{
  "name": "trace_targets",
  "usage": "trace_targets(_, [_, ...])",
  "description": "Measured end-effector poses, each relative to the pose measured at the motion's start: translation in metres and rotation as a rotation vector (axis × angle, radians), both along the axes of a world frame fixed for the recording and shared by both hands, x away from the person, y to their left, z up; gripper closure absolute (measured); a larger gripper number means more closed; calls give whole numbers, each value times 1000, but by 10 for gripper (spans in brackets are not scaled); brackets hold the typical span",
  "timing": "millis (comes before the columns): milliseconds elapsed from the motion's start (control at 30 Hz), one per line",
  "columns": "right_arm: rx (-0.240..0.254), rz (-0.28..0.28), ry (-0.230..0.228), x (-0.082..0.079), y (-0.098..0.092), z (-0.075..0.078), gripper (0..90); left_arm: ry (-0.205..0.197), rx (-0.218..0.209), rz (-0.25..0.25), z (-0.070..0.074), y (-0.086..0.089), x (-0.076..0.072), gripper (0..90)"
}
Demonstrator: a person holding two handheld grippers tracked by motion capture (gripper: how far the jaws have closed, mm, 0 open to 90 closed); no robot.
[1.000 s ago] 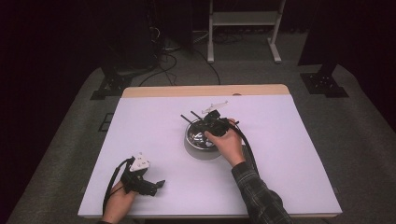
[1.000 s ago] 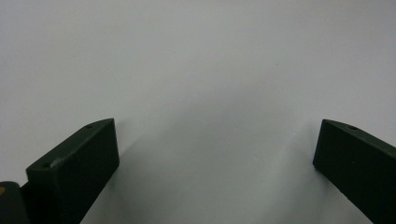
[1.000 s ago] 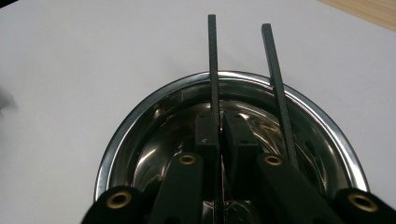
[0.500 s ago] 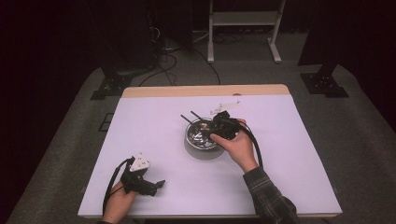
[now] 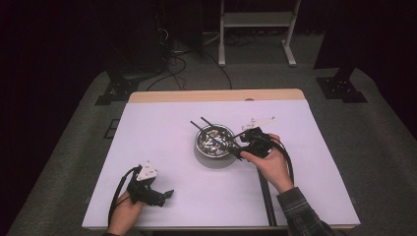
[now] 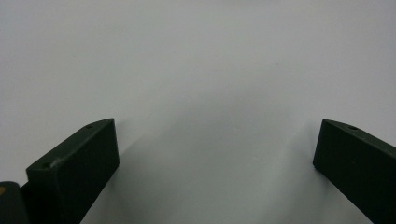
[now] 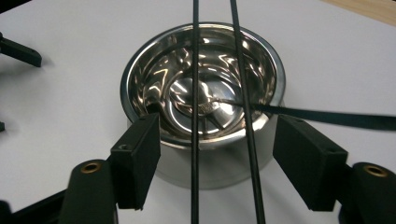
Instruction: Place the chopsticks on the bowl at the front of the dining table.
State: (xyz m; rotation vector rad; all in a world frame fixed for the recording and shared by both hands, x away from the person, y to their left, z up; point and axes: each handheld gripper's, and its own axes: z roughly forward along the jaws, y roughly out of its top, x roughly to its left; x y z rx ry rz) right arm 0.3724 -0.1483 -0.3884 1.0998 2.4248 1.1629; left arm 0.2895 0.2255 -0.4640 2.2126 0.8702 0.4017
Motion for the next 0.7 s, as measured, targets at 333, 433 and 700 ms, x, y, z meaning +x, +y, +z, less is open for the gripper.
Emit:
trace_targets(333, [-16,0,12,-12,-22,-15,260,2,0,0,0,0,0,0])
trace_targets(433, [-12,16,20,-15,-23,-18,259,2,-1,1,0,0,0,0])
trace_targets(700, [-31,38,32,-18,-20,-25,260,2,-2,1,0,0,0,0])
